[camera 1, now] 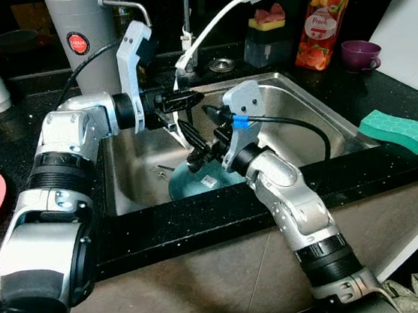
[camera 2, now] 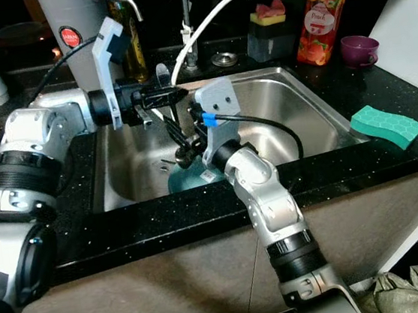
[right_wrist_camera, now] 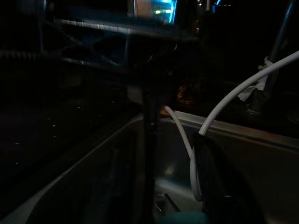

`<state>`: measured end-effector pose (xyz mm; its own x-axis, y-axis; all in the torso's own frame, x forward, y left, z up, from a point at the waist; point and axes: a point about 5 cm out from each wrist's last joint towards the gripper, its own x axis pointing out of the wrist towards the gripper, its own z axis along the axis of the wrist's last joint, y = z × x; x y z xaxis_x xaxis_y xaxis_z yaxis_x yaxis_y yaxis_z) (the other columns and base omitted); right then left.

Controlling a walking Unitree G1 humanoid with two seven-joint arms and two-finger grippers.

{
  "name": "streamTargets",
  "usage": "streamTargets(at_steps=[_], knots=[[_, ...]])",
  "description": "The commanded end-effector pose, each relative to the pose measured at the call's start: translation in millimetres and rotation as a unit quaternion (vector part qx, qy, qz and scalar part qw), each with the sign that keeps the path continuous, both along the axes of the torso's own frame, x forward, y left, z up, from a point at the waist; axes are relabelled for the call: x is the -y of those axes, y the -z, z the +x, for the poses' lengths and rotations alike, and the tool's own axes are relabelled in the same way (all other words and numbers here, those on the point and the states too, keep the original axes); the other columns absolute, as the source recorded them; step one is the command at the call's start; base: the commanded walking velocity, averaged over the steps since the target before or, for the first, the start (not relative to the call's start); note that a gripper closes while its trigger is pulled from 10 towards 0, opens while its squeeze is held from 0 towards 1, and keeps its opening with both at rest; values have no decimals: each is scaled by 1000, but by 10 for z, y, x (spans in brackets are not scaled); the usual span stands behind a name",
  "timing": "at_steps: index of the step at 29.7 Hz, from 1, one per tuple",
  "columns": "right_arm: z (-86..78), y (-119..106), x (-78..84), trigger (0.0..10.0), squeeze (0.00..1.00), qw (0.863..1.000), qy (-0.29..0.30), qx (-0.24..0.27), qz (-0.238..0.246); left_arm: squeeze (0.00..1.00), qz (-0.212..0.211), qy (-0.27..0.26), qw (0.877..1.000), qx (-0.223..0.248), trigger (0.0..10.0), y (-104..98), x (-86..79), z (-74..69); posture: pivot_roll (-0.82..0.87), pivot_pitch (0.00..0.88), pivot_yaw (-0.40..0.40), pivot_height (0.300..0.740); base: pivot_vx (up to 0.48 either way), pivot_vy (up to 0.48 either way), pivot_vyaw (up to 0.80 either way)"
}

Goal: Kitchen organization

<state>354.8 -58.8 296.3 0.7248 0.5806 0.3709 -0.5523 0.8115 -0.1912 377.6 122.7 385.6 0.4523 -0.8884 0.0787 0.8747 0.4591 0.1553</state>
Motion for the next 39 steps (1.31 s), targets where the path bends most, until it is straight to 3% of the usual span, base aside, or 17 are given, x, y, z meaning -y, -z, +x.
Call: streamTargets(at_steps=[1,10,11,14,15,18,19,22,24,26,29,31,36,39], knots=[[4,22,-34,0,0,1000,-12,-4,-4,0,-7,8,1000,-1,10000,4,12,-24,207,196,-66,740,0,0,0],[97,122,-60,0,0,999,-26,-37,-6,0,-17,-3,1000,9,10000,24,-15,-74,219,204,-83,740,0,0,0],[152,159,-64,0,0,999,-20,-45,-17,792,-22,-15,1000,9,10000,55,-25,-66,223,206,-91,740,0,0,0],[170,171,-64,0,0,998,-18,-48,-21,792,-24,-17,1000,8,10000,70,-30,-63,223,206,-91,740,0,0,0],[195,187,-65,0,0,998,-15,-52,-27,1000,-20,-12,1000,13,10000,94,-27,-78,231,211,-102,740,0,0,0],[264,207,-72,0,0,997,-7,-67,-35,1000,16,-30,999,31,10000,179,-31,-94,242,228,-119,740,0,0,0],[316,221,-67,10000,0,996,5,-75,-41,0,29,-40,998,37,10000,223,-67,-111,248,238,-124,740,0,0,0],[393,249,-48,10000,0,995,27,-86,-51,0,39,-57,997,35,10000,276,-159,-136,253,245,-129,740,0,0,0],[469,312,-15,10000,0,991,52,-102,-64,0,40,-90,995,26,10000,314,-351,-169,260,253,-135,740,0,0,0],[492,343,-5,10000,0,990,61,-108,-72,0,40,-101,994,23,10000,317,-437,-195,271,263,-142,740,0,0,0],[535,440,-5,10000,0,984,76,-120,-110,0,50,-123,991,23,10000,287,-693,-325,285,277,-148,740,0,0,0],[535,440,-5,10000,0,984,76,-120,-110,0,50,-123,991,23,10000,287,-693,-325,285,277,-148,740,0,0,0],[566,496,-32,10000,0,973,61,-125,-181,0,76,-161,984,24,10000,240,-1046,-564,292,283,-150,740,0,0,0],[567,499,-50,10000,0,967,40,-125,-217,0,91,-170,981,17,10000,259,-1129,-650,299,289,-162,740,0,0,0]])
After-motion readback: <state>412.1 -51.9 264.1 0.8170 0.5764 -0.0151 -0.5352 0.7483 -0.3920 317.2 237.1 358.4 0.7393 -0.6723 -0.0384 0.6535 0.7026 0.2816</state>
